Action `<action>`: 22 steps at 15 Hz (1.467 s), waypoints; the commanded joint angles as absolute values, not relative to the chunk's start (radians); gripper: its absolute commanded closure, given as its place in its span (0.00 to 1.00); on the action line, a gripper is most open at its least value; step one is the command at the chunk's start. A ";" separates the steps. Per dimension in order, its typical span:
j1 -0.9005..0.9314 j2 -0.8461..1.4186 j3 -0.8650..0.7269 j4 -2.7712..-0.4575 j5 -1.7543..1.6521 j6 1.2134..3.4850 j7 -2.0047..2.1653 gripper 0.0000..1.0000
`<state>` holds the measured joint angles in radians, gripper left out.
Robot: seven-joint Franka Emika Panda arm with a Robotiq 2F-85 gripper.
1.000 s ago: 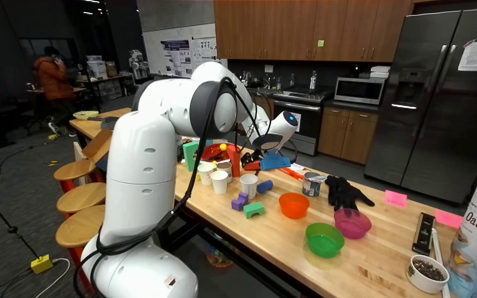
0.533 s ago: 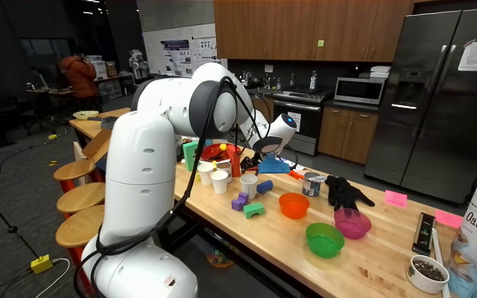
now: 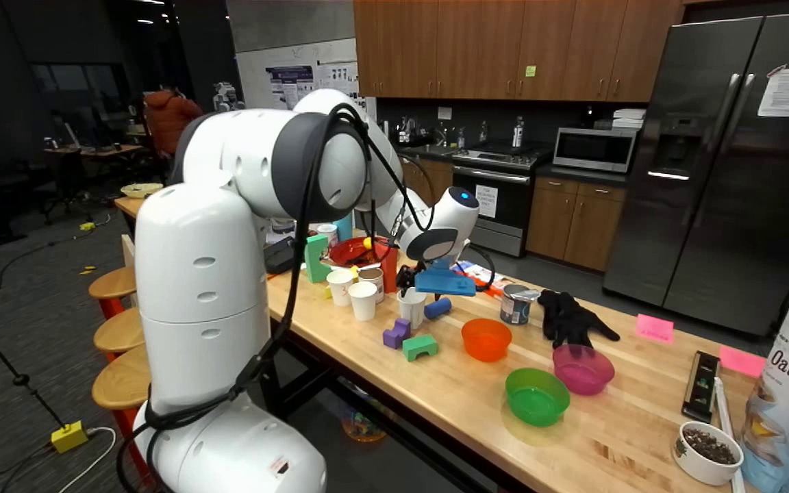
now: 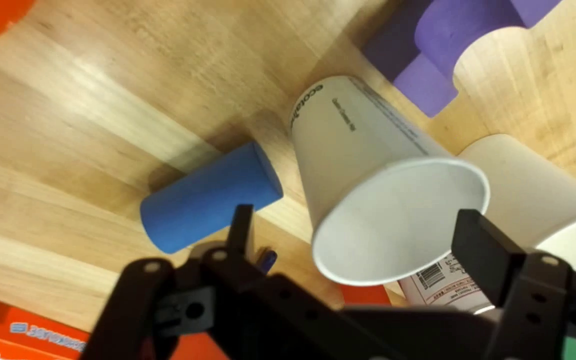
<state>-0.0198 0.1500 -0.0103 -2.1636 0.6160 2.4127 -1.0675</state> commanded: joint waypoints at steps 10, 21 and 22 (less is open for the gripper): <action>-0.042 0.175 0.016 -2.122 0.599 2.466 -0.990 0.00; -0.070 0.290 0.053 -2.052 0.578 2.444 -0.956 0.32; -0.072 0.290 0.054 -2.056 0.576 2.452 -0.951 0.39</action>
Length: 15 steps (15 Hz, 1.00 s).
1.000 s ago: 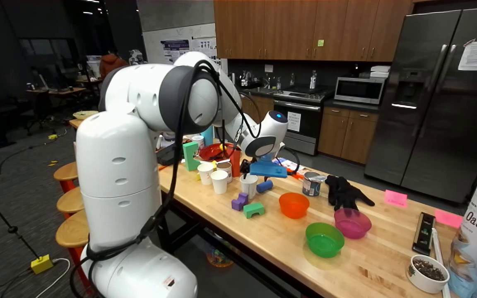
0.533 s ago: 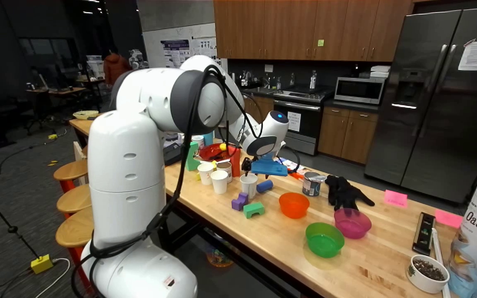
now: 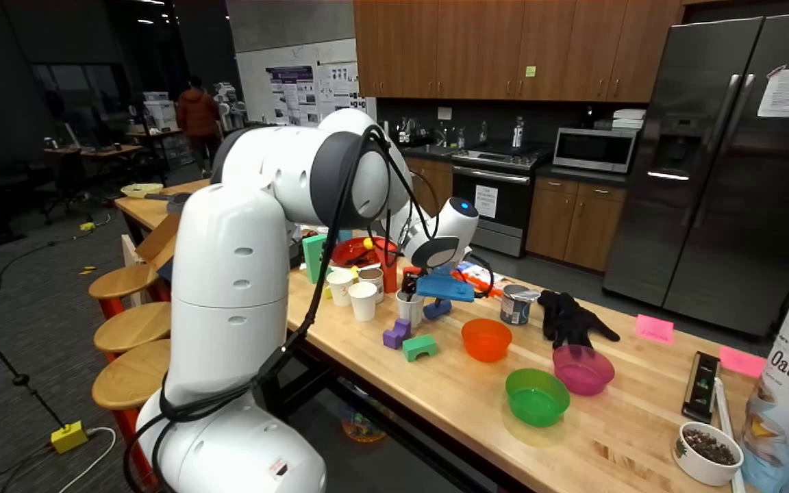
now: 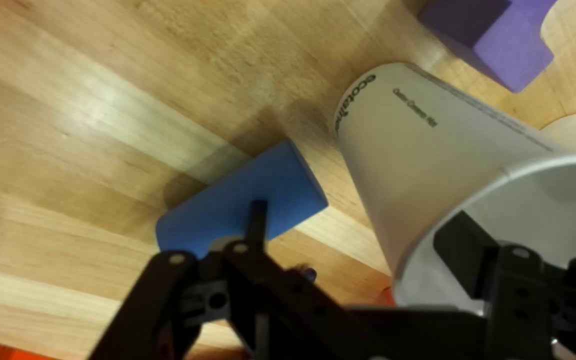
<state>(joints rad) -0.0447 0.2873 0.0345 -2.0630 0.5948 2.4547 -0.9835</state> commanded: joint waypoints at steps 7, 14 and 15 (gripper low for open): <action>-0.098 0.257 0.067 -2.076 0.616 2.518 -0.973 0.94; -0.103 0.196 0.078 -2.080 0.596 2.589 -1.015 1.00; -0.102 0.176 0.078 -2.086 0.597 2.603 -1.026 0.99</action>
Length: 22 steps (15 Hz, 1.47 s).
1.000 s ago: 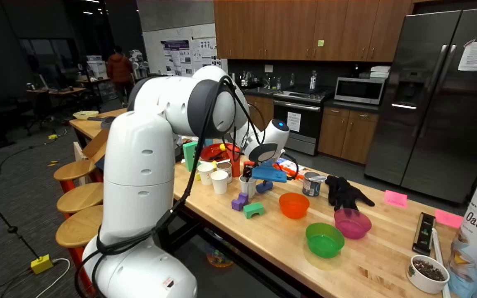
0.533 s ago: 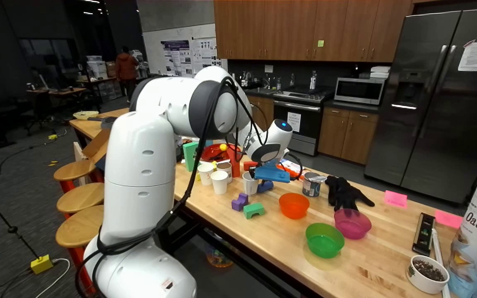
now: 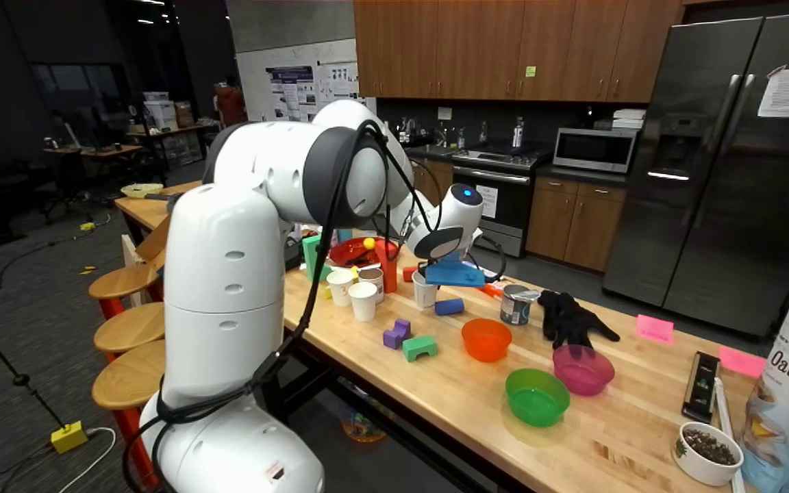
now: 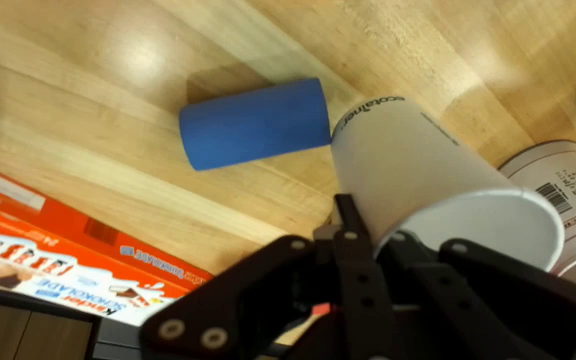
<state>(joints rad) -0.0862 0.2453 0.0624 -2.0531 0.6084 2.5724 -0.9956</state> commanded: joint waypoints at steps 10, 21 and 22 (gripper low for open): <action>-0.059 0.021 0.088 -2.079 0.679 2.603 -1.286 0.99; 0.002 -0.023 0.075 -2.070 0.855 2.476 -1.636 0.99; 0.006 -0.023 0.075 -2.072 0.856 2.465 -1.645 0.99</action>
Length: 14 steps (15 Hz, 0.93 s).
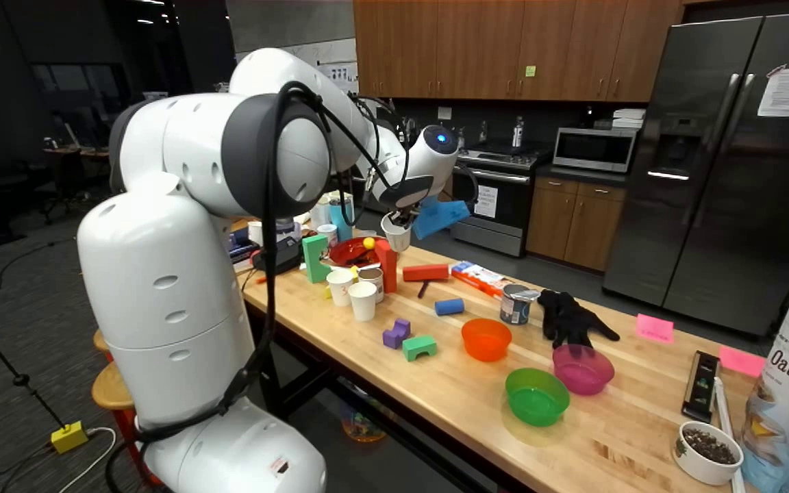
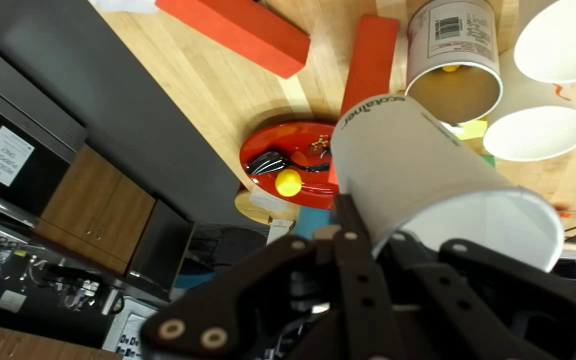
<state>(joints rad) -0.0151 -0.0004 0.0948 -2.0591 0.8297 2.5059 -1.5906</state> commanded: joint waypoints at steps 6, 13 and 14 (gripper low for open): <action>0.033 -0.021 0.081 -2.086 0.925 2.407 -1.703 0.99; 0.054 -0.032 0.086 -2.177 1.000 2.417 -1.642 0.99; 0.055 -0.037 0.087 -2.196 1.006 2.426 -1.626 0.99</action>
